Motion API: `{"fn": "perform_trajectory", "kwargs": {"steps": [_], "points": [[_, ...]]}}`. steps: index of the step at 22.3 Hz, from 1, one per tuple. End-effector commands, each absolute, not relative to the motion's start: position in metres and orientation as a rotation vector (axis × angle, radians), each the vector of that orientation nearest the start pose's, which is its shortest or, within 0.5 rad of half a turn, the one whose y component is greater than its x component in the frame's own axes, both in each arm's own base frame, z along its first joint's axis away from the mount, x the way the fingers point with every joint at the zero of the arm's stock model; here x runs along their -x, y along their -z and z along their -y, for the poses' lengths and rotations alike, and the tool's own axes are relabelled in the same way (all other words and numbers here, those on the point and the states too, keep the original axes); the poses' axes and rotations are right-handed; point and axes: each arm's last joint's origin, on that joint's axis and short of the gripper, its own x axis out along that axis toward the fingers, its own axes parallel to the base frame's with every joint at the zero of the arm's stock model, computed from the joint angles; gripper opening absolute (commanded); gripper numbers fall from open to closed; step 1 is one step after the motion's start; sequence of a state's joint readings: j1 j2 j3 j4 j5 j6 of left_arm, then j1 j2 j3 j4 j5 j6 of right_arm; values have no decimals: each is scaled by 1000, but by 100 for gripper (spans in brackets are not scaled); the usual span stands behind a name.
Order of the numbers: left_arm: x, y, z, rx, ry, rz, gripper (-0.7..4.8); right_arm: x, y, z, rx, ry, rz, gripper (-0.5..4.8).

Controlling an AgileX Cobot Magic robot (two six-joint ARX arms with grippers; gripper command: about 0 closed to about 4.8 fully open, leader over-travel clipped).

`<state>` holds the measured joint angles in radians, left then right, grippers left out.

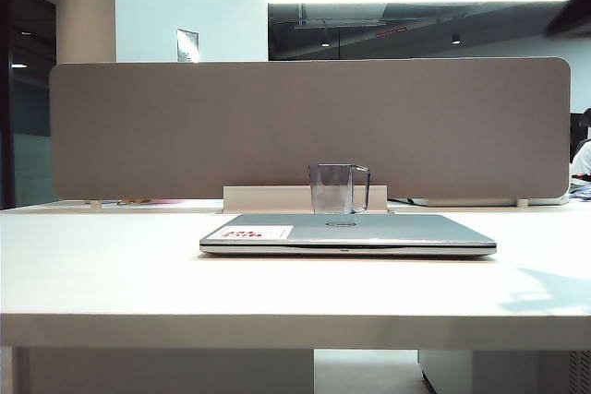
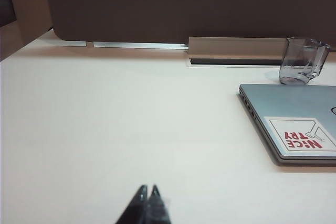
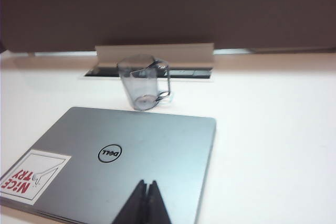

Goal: Pick up the water cup and place it on the side of the laptop close to you.

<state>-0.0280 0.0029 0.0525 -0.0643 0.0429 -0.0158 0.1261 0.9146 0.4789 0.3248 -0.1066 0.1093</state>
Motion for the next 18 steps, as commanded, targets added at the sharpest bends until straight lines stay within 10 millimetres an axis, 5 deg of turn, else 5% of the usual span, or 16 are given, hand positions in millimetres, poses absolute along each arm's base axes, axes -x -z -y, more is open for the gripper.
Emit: {"fn": "perform_trajectory", "kwargs": {"steps": [1,14,18], "points": [[-94,-176,4,15,74,-4,-3,-220,-258,-38,-109,-260,-88,-3],[-94,-174,4,15,74,-25,-3,-315,-231,-64,-105,-312,-230,-1],[-94,-174,4,15,74,-26,-3,-359,-225,-73,-107,-334,-226,-1]]}}
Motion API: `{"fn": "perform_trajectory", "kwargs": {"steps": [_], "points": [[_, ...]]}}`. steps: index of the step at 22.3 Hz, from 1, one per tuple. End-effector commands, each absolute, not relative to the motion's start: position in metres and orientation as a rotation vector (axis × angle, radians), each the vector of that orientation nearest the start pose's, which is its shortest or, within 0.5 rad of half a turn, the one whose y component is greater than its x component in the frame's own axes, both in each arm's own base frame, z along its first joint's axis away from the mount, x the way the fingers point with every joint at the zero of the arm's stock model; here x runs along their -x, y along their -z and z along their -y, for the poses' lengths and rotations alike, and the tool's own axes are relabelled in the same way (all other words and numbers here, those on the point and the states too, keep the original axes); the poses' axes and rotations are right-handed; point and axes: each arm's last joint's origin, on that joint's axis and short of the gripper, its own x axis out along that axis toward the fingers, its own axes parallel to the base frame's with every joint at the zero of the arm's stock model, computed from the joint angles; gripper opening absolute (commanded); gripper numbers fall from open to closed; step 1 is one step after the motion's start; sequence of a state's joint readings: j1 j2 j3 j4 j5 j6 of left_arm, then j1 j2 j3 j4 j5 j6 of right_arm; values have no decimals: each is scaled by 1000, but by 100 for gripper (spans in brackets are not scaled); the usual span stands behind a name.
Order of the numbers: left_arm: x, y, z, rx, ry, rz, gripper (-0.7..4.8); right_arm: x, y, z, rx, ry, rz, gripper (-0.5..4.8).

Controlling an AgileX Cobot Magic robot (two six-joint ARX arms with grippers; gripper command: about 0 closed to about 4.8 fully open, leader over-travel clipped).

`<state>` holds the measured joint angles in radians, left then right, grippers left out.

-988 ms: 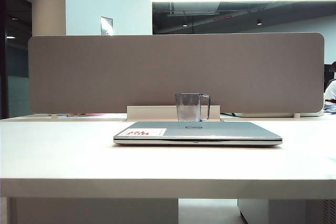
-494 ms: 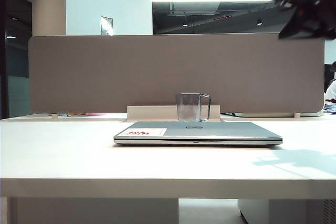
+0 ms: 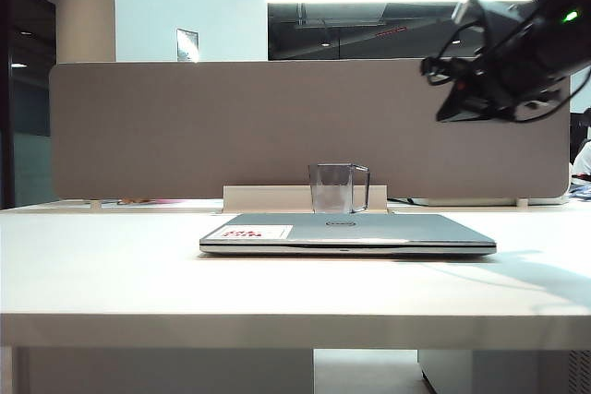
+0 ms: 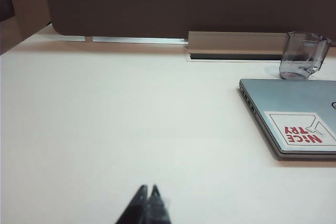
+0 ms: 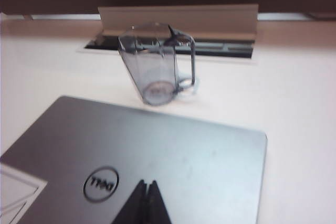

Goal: Pick up the water cup and place it on the side of the laptop close to you.

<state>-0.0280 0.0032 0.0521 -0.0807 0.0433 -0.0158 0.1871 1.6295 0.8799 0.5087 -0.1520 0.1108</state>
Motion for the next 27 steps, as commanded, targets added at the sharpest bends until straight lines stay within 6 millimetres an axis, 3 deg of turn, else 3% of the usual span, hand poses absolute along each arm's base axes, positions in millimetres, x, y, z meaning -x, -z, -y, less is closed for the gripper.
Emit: {"fn": "perform_trajectory", "kwargs": {"steps": [1,4,10,15,20,27], "points": [[-94,-174,4,15,74,-26,-4,-366,-223,-74,-107,-338,-229,-1],[-94,-174,4,15,74,-26,-3,-392,-217,-79,-107,-338,-231,-1],[-94,-174,4,15,74,-26,-3,-419,-211,-88,-96,-347,-222,-1],[-94,-174,4,15,74,-26,-3,-451,-205,-106,-93,-373,-204,1],[-94,-174,4,15,74,-27,-3,-479,-194,-117,-91,-384,-191,96],[-94,-174,4,14,73,-26,-3,-518,-171,-126,-85,-363,-231,96]]}}
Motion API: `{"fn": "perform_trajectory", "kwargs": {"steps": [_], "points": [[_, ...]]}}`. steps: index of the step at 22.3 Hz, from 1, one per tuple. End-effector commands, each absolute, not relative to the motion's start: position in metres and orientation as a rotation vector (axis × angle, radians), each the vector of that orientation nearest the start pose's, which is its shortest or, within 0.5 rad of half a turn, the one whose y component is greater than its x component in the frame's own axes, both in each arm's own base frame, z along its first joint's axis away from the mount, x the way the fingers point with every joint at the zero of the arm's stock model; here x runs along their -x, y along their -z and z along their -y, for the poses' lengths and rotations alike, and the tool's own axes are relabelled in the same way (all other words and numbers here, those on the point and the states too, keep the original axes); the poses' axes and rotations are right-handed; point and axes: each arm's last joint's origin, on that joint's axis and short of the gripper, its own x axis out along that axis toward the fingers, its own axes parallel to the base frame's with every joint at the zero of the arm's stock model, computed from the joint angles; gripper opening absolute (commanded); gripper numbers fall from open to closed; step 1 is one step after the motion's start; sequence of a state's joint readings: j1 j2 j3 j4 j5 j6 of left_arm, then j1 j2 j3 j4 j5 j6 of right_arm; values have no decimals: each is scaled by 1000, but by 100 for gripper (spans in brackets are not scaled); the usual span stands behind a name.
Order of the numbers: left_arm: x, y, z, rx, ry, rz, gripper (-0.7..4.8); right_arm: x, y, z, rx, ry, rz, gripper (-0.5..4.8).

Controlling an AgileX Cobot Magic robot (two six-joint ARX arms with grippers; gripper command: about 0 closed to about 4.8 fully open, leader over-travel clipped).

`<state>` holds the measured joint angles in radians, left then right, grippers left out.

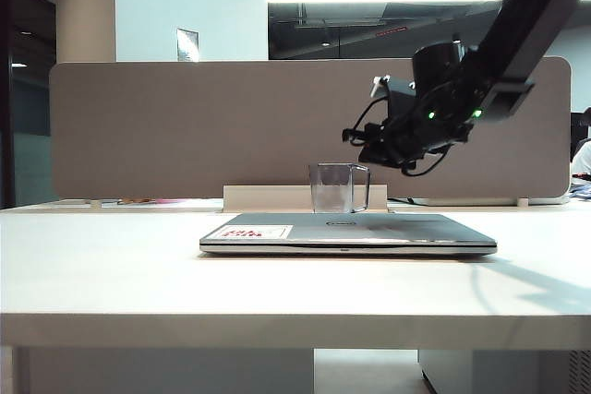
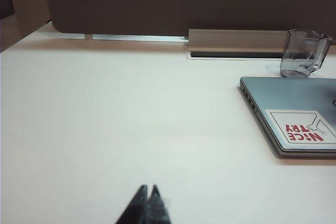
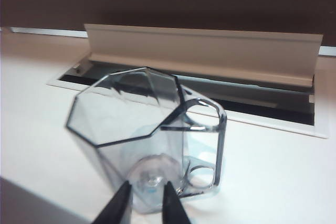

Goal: Pick up the water cup and place it on the side of the laptop close to you.

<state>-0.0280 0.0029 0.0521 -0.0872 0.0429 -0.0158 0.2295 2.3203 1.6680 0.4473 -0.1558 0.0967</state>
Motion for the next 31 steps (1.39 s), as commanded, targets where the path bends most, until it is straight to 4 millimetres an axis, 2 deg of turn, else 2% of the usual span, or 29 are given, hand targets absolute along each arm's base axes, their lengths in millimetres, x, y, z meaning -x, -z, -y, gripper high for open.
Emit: {"fn": "perform_trajectory", "kwargs": {"steps": [1,10,31], "points": [[-94,-174,4,14,73,-26,-4,-520,-168,-126,-83,-349,-237,96],[-94,-174,4,13,67,-26,-3,-539,-149,-129,-41,-300,-232,96],[-94,-174,4,11,67,-24,-4,-570,-138,-132,-33,-240,-156,95]]}}
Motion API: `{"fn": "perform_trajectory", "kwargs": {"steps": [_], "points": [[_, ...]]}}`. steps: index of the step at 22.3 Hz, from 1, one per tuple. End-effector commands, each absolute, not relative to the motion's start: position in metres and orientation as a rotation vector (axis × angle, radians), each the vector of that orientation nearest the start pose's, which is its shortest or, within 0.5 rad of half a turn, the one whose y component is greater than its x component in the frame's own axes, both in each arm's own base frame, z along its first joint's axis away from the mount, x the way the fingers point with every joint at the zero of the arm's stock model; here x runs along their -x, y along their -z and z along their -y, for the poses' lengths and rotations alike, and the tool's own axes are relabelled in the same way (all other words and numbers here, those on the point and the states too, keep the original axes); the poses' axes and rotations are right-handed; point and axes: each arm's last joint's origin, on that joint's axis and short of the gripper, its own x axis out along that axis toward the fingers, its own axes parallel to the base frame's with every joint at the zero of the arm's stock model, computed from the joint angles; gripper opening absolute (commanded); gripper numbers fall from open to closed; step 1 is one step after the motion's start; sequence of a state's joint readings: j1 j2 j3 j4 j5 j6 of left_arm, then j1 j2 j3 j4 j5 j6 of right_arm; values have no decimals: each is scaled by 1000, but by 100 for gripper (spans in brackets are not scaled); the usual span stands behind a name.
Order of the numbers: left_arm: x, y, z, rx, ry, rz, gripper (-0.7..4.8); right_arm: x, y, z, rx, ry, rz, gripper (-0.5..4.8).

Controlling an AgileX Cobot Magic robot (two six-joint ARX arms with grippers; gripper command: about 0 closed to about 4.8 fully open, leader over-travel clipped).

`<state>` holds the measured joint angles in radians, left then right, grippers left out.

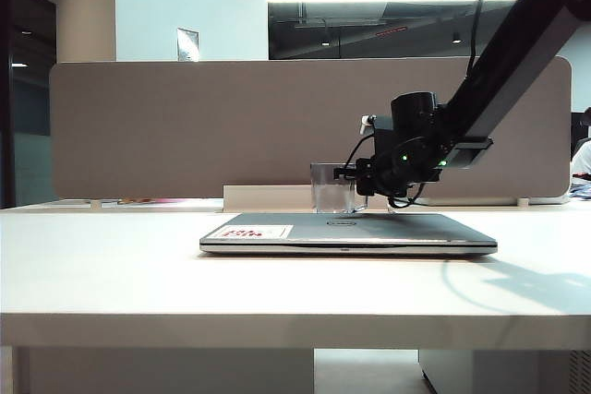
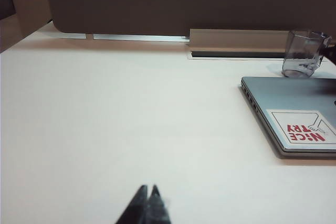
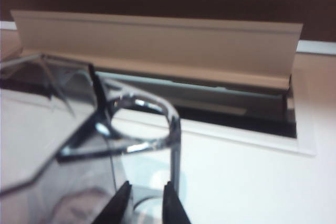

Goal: Pick up the water cup and place it on the side of the laptop close to you.

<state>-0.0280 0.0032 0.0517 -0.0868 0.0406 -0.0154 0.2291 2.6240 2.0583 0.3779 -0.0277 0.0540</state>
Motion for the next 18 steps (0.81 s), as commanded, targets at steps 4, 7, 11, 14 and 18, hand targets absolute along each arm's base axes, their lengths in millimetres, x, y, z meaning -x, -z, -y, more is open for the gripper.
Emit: {"fn": "perform_trajectory", "kwargs": {"steps": [4,7,11,14,18], "points": [[-94,-174,4,11,67,-24,-4,-571,-134,-126,-33,-233,-157,95],[-94,-174,4,11,67,-25,-4,-572,-133,-123,-34,-235,-154,95],[-94,-174,4,11,67,-25,-4,-573,-134,-120,-36,-232,-136,95],[-94,-174,4,11,67,-25,-4,-574,-137,-119,-42,-277,-105,95],[-94,-174,4,11,67,-25,-3,-573,-138,-119,-43,-307,-94,95]]}}
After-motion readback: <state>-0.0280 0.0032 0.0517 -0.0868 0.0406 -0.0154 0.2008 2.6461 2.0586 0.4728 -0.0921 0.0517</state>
